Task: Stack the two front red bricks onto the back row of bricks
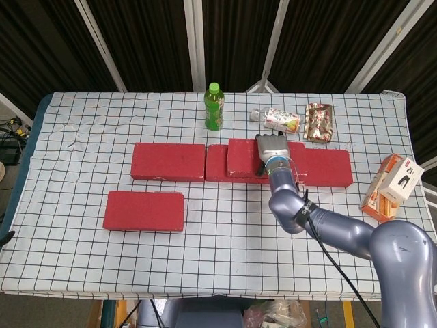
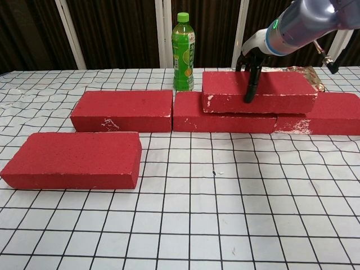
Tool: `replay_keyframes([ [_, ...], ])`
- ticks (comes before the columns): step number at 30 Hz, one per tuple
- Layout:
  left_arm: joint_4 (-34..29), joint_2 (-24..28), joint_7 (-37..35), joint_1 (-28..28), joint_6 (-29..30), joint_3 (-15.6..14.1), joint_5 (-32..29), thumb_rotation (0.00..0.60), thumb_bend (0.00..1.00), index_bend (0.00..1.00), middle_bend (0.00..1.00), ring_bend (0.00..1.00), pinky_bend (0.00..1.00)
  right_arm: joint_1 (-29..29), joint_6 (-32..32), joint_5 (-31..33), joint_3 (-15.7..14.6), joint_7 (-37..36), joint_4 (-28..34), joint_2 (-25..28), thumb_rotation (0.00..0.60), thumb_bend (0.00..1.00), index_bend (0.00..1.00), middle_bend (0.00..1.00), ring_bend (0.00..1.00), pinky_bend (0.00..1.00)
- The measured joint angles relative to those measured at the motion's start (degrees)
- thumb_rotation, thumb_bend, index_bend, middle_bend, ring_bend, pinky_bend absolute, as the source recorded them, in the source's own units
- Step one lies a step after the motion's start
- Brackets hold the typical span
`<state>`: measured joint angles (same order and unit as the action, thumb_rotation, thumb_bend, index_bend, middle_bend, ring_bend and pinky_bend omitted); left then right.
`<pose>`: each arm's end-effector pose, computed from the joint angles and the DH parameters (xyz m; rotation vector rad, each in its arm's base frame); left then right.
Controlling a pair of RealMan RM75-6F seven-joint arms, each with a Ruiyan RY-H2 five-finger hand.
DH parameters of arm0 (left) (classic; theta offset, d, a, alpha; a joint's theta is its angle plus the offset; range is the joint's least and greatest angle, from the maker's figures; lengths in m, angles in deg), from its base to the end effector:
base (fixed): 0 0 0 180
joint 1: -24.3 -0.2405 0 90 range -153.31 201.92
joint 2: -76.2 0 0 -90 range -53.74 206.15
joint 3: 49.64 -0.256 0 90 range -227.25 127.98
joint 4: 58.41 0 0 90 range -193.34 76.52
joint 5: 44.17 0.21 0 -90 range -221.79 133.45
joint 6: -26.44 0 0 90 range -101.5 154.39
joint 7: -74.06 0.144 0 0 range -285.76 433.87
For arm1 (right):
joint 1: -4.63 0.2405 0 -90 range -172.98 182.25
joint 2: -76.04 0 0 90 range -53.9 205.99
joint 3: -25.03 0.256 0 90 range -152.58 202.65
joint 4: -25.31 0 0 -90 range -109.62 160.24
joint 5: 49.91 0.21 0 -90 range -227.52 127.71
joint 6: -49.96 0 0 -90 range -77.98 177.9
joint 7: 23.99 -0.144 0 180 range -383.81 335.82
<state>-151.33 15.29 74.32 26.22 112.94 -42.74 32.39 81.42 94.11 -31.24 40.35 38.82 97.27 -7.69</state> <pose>-0.3355 0.1766 0.1994 -1.1751 -0.8860 -0.8181 -0.0685 -0.4666 0.0231 1.6545 -1.1721 0.3659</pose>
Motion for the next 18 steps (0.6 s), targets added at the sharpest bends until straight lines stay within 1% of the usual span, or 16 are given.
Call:
replay_keyframes([
  [18, 0.07, -0.02, -0.02, -0.16, 0.25, -0.06, 0.13, 0.600, 0.00, 0.09, 0.00, 0.00, 0.02, -0.40, -1.44, -0.12, -1.15, -0.79, -1.47, -0.87, 0.600, 0.13, 0.36, 0.26, 0.20, 0.00],
])
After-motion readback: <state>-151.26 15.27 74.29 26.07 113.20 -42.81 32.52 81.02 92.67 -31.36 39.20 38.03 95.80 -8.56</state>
